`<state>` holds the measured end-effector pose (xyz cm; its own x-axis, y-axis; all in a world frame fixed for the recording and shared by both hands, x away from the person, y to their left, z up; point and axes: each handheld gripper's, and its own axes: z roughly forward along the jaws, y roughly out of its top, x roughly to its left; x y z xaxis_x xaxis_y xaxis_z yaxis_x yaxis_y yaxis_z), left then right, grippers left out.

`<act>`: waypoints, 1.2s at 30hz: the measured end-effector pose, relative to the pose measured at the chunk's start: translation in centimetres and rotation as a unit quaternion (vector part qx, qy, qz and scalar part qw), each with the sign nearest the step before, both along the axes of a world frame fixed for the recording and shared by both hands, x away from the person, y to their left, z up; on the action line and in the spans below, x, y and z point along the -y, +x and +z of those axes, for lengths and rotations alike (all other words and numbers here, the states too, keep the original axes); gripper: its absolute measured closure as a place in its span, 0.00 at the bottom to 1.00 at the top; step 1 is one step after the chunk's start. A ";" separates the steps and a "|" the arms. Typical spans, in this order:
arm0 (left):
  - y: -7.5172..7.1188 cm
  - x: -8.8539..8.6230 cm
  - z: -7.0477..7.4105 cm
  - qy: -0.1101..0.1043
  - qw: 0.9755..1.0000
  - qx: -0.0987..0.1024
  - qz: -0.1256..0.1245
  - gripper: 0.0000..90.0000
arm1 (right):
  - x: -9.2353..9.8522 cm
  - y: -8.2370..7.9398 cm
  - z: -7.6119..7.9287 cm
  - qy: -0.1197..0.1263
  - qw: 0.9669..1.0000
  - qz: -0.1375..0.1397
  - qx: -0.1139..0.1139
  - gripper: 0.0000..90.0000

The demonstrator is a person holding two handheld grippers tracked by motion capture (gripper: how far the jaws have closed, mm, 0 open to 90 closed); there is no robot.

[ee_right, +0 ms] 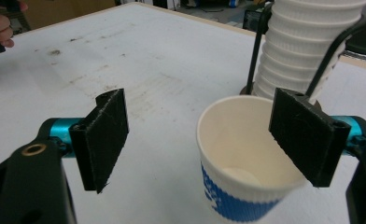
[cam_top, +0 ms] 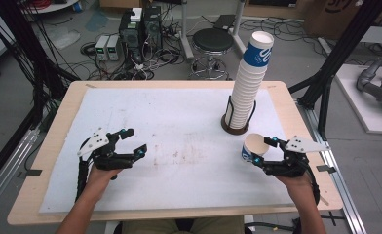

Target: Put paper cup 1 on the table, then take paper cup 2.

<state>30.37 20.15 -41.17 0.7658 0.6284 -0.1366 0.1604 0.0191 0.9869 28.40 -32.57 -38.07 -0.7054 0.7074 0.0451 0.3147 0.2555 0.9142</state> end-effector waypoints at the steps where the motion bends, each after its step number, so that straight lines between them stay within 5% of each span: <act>1: 0.0 -0.1 0.0 0.001 1.000 0.001 0.000 0.18 | -0.3 0.2 0.1 0.001 1.000 0.002 -0.001 0.23; 16: -0.3 -1.5 0.5 -0.010 1.000 0.011 0.009 0.18 | -3.1 1.4 1.1 0.007 1.000 0.027 0.010 0.23; 36: -0.2 -1.7 0.3 -0.008 1.000 0.006 0.010 0.18 | -3.5 1.4 1.7 0.021 0.999 0.029 0.006 0.23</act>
